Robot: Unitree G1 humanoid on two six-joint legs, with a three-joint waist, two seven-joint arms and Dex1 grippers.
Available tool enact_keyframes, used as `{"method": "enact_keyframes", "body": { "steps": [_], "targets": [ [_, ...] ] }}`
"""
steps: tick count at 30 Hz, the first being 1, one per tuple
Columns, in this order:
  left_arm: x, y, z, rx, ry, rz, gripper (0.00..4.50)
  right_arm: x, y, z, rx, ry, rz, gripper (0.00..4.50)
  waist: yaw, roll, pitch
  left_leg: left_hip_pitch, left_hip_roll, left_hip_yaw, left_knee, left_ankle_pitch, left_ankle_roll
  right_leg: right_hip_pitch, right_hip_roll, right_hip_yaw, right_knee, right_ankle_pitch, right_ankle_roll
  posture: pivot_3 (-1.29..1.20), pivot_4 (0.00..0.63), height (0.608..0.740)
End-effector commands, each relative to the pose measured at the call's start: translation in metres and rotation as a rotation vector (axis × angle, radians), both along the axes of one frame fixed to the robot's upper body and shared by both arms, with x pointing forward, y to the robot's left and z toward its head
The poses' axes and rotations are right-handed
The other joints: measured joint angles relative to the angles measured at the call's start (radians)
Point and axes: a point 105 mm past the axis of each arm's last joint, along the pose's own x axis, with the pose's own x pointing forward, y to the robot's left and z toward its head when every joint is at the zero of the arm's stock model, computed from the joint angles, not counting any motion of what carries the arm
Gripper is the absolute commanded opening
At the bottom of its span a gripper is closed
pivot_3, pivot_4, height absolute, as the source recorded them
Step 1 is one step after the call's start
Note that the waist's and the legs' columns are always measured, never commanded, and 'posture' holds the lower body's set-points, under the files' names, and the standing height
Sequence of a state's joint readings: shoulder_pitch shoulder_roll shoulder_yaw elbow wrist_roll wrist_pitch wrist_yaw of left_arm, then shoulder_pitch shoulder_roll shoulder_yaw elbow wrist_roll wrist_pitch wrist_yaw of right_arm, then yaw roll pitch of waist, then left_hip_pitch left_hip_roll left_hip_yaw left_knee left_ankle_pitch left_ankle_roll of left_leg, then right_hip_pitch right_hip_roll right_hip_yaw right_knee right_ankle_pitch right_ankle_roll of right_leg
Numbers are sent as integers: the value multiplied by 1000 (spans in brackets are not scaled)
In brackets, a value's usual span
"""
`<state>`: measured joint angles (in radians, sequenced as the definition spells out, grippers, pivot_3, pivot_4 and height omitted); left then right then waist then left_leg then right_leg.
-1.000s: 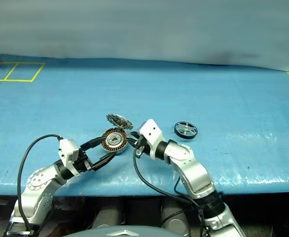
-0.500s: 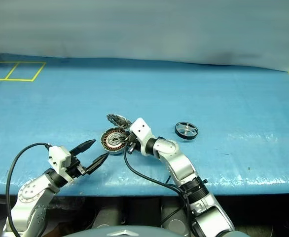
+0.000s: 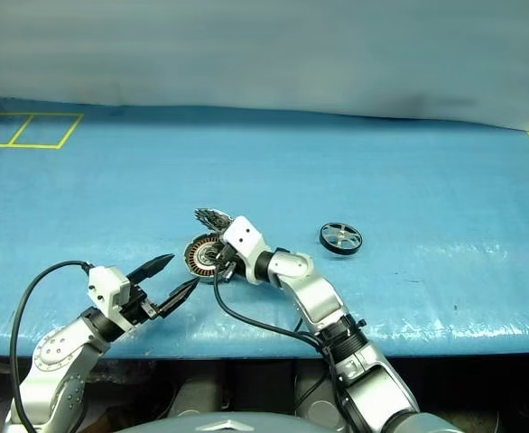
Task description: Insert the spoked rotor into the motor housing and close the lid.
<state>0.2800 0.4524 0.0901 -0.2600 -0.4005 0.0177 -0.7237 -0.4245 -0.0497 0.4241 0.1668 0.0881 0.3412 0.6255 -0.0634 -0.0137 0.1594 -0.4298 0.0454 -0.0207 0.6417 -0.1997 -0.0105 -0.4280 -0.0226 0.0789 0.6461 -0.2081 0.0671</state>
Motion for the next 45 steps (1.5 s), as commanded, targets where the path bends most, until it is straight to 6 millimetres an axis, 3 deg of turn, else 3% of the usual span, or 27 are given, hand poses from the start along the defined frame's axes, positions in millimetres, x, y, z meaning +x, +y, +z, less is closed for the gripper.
{"method": "enact_keyframes", "body": {
  "steps": [1, 16, 22, 29, 32, 38, 45],
  "targets": [
    [0, -7, 14, 0, -56, -31, 4039, 1, 7, 13, 30, -47, 21, 664, 0, 0, 0, 0, 0, 0, 0, 0, 0, 0, 0, 0, 0, 0, 0, 0, 150, 740],
    [0, -6, 13, 8, -52, -27, 4039, -1, 9, 8, 34, -12, 20, 664, -1, 0, 0, 0, 0, 0, 0, 0, 0, 0, 0, 0, 0, 0, 0, 0, 150, 740],
    [-1, -6, 13, 9, -50, -27, 4039, -1, 8, 11, 48, -35, 14, 2670, -1, 0, 0, 0, 0, 0, 0, 0, 0, 0, 0, 0, 0, 0, 0, 0, 150, 740],
    [1, -7, 12, 10, -47, -30, 4039, -3, 7, 16, 70, -34, 24, 2670, -2, 0, 0, 0, 0, 0, 0, 0, 0, 0, 0, 0, 0, 0, 0, 0, 150, 740],
    [1, -7, 11, 11, -46, -32, 4039, -4, 8, 19, 90, -27, 23, 2068, -2, 0, 0, 0, 0, 0, 0, 0, 0, 0, 0, 0, 0, 0, 0, 0, 150, 740],
    [1, -7, 11, 16, -48, -34, 4039, -1, 9, 17, 108, 6, 13, 113, -2, 0, 0, 0, 0, 0, 0, 0, 0, 0, 0, 0, 0, 0, 0, 0, 150, 740],
    [1, -6, 12, 23, -49, -29, 4039, 2, 15, 17, 102, 10, 22, 49, -2, 0, 0, 0, 0, 0, 0, 0, 0, 0, 0, 0, 0, 0, 0, 0, 150, 740]
  ]
}}
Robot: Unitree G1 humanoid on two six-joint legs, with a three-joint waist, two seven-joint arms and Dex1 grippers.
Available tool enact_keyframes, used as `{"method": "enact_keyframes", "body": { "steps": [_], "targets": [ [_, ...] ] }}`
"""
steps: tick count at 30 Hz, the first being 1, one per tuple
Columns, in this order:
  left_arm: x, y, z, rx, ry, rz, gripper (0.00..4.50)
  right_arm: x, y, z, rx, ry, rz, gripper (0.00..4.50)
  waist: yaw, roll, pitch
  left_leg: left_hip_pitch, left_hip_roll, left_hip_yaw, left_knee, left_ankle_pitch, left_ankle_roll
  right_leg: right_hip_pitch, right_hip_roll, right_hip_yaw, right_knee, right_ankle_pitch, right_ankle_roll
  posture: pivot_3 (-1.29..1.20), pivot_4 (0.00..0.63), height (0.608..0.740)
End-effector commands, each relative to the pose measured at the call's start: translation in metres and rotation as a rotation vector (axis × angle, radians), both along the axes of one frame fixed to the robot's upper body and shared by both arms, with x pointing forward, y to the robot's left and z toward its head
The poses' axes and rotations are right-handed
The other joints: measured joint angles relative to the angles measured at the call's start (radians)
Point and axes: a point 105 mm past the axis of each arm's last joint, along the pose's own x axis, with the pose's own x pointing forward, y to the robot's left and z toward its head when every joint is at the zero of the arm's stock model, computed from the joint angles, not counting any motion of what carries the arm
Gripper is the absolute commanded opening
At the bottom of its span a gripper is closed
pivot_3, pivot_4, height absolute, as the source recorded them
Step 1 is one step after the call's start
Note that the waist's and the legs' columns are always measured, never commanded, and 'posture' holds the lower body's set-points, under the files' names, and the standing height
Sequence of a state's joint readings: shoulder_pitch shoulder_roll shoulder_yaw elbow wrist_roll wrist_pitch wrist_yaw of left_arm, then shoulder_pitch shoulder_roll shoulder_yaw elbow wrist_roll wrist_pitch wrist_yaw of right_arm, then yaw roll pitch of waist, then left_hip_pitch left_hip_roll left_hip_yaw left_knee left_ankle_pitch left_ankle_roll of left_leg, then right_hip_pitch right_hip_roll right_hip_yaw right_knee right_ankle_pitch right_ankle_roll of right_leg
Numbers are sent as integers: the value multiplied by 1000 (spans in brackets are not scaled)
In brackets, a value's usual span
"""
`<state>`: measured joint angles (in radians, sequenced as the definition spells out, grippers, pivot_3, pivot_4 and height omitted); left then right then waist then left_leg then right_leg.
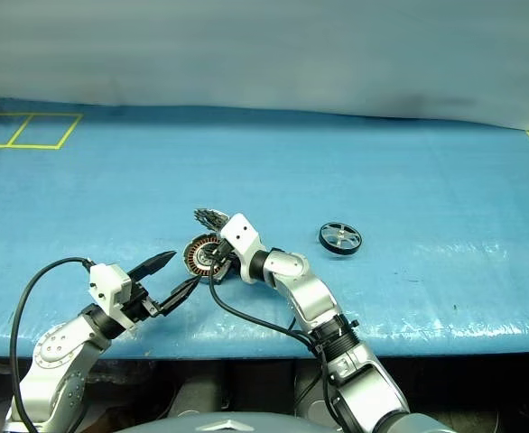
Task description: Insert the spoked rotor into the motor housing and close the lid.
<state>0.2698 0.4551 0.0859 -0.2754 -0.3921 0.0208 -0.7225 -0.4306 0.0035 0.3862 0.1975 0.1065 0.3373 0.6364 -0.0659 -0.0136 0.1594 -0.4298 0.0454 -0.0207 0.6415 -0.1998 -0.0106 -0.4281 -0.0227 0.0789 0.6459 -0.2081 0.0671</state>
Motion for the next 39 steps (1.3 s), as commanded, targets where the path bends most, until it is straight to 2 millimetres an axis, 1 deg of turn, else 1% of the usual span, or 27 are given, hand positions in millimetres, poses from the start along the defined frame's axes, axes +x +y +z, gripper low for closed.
{"method": "enact_keyframes", "body": {
  "steps": [1, 4, 8, 12, 14, 19, 23, 25, 36, 39],
  "targets": [
    [-1, -3, 8, 14, -30, -16, 4039, -1, 8, 10, 28, -26, 30, 49, 0, 0, 0, 0, 0, 0, 0, 0, 0, 0, 0, 0, 0, 0, 0, 0, 150, 740],
    [-2, -2, 8, 16, -30, -15, 4039, -4, 10, 0, -19, -10, 46, 49, -1, 0, 0, 0, 0, 0, 0, 0, 0, 0, 0, 0, 0, 0, 0, 0, 150, 740],
    [-3, -3, 8, 20, -29, -16, 4039, -5, 5, -22, -81, 41, 32, 49, -1, 0, 0, 1, 0, 0, -1, 0, 0, 0, 0, 0, 0, 0, 0, 0, 150, 740],
    [-3, -4, 7, 20, -27, -19, 4039, -1, -2, -31, -97, 70, -16, 49, -2, 0, -1, 3, 0, 0, -1, 0, 0, 0, 0, 0, 0, 0, 0, 0, 150, 740],
    [-3, -5, 7, 19, -26, -23, 4039, -2, -2, -26, -80, 59, -13, 49, -3, 0, -1, 5, 0, 0, -1, 0, 0, 0, 0, 0, 0, 0, 0, 0, 150, 740],
    [-2, -6, 7, 17, -24, -31, 4039, -2, -3, -4, -25, -1, -10, 49, -1, 0, -1, 5, 0, 0, -1, 0, 0, 0, -1, 0, -1, 0, 0, 0, 150, 740],
    [-1, -7, 6, 17, -22, -35, 4039, -3, 0, 10, 2, -38, 4, 49, -2, 0, -1, 2, 0, 0, -1, 0, 0, 0, -1, 0, 0, 0, 0, 0, 150, 740],
    [-1, -7, 6, 17, -21, -36, 4039, -4, 3, 15, 13, -44, 14, 49, -2, 0, -1, 1, 0, 0, -2, 0, 0, 0, -1, 0, 0, 0, 0, 0, 150, 740],
    [-4, -7, 4, 13, -15, -28, 4039, -5, 14, 11, -32, -60, 55, 49, -2, 0, -1, 2, 0, 1, -4, 0, 0, -1, -1, 0, -1, 0, -1, 0, 150, 740],
    [-4, -7, 4, 11, -13, -25, 4039, -3, 15, -1, -93, -45, 65, 49, -2, 0, -1, 2, 0, 1, -4, 0, 0, -1, -1, 0, -1, 0, -1, 0, 150, 740]
  ]
}}
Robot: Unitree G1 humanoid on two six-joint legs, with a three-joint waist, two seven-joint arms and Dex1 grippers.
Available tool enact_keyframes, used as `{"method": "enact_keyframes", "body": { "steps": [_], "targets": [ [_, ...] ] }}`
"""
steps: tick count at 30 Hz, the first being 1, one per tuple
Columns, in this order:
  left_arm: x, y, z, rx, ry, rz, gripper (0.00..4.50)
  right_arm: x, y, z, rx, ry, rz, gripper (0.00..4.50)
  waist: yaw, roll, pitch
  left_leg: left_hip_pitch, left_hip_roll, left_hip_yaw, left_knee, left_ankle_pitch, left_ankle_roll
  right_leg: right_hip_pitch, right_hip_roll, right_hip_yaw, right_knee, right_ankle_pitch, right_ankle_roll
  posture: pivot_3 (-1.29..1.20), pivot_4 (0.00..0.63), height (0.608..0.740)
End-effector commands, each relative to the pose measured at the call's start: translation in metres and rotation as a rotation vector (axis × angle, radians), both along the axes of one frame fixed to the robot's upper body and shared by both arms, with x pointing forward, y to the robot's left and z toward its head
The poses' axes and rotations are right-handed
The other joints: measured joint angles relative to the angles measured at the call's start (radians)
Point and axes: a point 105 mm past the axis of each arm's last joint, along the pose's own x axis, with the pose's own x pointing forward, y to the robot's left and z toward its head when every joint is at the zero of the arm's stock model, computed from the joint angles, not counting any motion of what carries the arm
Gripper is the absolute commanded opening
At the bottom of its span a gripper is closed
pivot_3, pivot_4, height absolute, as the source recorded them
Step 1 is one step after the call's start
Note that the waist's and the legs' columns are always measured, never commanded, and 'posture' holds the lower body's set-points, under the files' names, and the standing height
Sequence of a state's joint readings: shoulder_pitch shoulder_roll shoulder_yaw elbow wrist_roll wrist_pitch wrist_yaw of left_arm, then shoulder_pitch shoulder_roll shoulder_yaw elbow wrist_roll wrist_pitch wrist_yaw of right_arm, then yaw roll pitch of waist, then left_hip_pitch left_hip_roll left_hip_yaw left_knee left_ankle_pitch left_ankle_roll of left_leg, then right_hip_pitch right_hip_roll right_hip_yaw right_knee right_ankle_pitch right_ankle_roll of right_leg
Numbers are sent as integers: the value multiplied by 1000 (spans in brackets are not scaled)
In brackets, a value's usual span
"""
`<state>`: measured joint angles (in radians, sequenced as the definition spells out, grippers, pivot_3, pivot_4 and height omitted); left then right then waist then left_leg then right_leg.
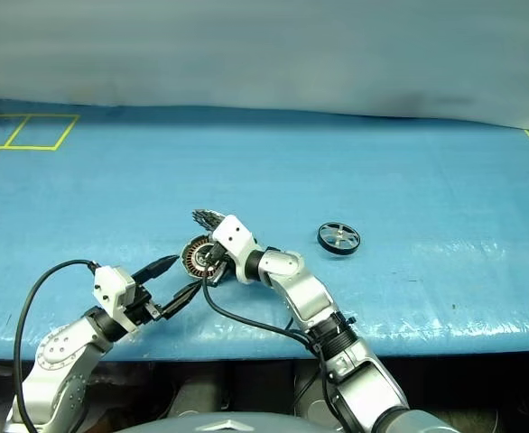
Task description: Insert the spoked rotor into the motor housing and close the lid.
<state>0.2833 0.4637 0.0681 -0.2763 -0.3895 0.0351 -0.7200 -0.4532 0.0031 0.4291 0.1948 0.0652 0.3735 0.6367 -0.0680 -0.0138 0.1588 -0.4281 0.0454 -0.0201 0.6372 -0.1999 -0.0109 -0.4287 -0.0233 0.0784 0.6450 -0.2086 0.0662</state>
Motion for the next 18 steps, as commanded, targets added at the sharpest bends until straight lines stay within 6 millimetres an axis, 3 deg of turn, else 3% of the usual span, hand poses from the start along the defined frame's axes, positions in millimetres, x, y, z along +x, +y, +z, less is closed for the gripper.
{"method": "enact_keyframes", "body": {
  "steps": [1, 7, 11, 18],
  "targets": [
    [-1, -5, 10, 5, -47, -14, 4039, 0, 7, -2, -44, -28, 32, 49, 0, 0, 0, 0, 0, 0, 0, 0, 0, 0, 0, 0, 0, 0, 0, 0, 150, 740],
    [-2, -5, 10, 4, -47, -12, 4039, 4, 3, -14, -108, -27, 7, 49, -1, 0, 0, 1, 0, 0, 0, 0, 0, 0, 0, 0, 0, 0, 0, 0, 150, 740],
    [-2, -5, 9, 4, -45, -13, 4039, 1, 0, -12, -114, -39, 16, 49, -1, 0, 0, 2, 0, 0, 0, 0, 0, 1, 0, 0, 0, 0, 0, 0, 150, 740],
    [-1, -7, 9, 5, -40, -25, 4039, -6, -3, 31, 58, -78, 23, 49, 2, 0, 0, 0, 0, 0, 0, 0, 0, 0, 0, 0, 0, 0, 0, 0, 150, 740]
  ]
}}
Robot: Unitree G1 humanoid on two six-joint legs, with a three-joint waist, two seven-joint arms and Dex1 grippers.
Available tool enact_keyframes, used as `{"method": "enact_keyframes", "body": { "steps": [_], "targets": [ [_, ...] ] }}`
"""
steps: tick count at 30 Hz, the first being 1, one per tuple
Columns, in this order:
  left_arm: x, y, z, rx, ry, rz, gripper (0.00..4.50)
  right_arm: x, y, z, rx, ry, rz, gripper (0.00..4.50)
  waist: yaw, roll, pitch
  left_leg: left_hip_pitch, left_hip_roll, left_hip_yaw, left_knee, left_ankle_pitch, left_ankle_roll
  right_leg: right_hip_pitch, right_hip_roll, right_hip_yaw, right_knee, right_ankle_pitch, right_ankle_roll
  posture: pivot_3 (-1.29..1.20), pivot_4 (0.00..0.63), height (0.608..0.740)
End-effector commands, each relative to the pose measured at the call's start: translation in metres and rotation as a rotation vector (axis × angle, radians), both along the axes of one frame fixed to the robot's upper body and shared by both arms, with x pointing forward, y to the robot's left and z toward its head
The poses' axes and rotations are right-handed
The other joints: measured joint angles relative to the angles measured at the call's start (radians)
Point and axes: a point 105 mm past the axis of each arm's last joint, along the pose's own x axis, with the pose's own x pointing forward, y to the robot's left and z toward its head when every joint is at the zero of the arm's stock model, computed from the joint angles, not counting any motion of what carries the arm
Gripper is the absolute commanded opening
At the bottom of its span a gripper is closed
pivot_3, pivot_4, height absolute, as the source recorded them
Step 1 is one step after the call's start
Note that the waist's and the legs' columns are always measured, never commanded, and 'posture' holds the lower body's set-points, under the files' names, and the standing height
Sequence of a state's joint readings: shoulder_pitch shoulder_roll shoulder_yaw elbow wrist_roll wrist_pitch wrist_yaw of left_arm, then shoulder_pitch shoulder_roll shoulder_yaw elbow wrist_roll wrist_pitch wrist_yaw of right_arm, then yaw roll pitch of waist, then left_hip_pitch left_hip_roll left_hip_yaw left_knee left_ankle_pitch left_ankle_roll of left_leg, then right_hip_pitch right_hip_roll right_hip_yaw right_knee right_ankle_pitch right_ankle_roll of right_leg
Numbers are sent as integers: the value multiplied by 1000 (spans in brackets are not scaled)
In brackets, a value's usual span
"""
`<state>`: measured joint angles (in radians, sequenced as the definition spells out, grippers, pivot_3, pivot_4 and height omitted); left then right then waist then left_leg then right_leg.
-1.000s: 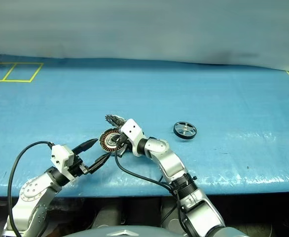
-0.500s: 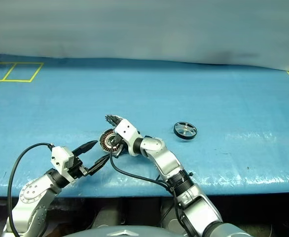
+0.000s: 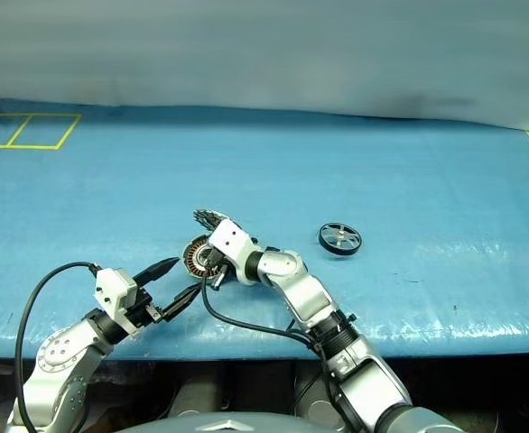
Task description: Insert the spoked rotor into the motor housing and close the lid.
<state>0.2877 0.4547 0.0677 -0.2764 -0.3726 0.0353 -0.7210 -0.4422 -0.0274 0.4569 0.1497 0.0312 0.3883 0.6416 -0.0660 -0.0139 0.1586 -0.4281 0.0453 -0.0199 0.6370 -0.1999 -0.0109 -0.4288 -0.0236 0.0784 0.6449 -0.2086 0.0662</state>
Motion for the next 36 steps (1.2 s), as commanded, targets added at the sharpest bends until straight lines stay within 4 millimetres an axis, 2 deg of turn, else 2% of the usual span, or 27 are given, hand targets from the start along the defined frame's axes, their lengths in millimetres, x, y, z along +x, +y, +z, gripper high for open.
{"method": "enact_keyframes", "body": {
  "steps": [1, 4, 8, 13, 17, 20, 26, 32, 36],
  "targets": [
    [0, -6, 11, -3, -42, -29, 4039, -3, 0, 37, 126, -42, 12, 49, 0, 0, 0, 0, 0, 0, 0, 0, 0, 0, 0, 0, 0, 0, 0, 0, 150, 740],
    [1, -7, 10, 0, -40, -37, 4039, -7, -4, 47, 157, -51, 13, 49, 0, 0, 0, 0, 0, 0, 0, 0, 0, 0, 0, 0, 0, 0, 0, 0, 150, 740],
    [3, -8, 11, 2, -41, -50, 4039, -12, -12, 51, 158, -58, 10, 49, 2, 0, 0, 0, 0, 0, 0, 0, 0, 0, 0, 0, 0, 0, 0, 0, 150, 740],
    [3, -11, 12, 10, -39, -78, 4039, -22, -45, 35, 72, -61, -23, 49, 6, 0, 0, -1, 0, 0, 0, 0, 0, 0, -1, 0, -1, 0, 0, 0, 150, 740],
    [7, -7, 13, 27, -34, -80, 4039, -17, -78, 26, 75, -20, -189, 49, 5, 0, 0, 0, 0, 0, 0, 0, 0, -1, 0, 0, 0, 0, 0, 0, 150, 740],
    [9, -4, 15, 33, -30, -88, 4039, -14, -87, 18, 27, -19, -242, 49, 3, 0, 0, 0, 0, 0, 0, 0, 0, 0, 0, 0, 0, 0, 0, 0, 150, 740],
    [15, 4, 19, 67, -35, -88, 4039, -19, -80, 10, 0, -7, -215, 49, 4, -1, 0, -1, 0, 0, 0, 0, 0, 0, -1, 0, -1, 0, 0, 0, 150, 740],
    [15, 7, 22, 83, -36, -85, 4039, -32, -71, -20, -67, 83, -179, 49, 4, -1, 0, -1, 0, 0, 0, 0, 0, 0, -1, 0, -1, 0, 0, 0, 150, 740],
    [14, 8, 22, 86, -32, -85, 4039, -32, -70, -35, -88, 127, -195, 49, 4, -1, 0, 0, 0, 0, 0, 0, 0, 0, -1, 0, -1, 0, 0, 0, 150, 740]
  ]
}}
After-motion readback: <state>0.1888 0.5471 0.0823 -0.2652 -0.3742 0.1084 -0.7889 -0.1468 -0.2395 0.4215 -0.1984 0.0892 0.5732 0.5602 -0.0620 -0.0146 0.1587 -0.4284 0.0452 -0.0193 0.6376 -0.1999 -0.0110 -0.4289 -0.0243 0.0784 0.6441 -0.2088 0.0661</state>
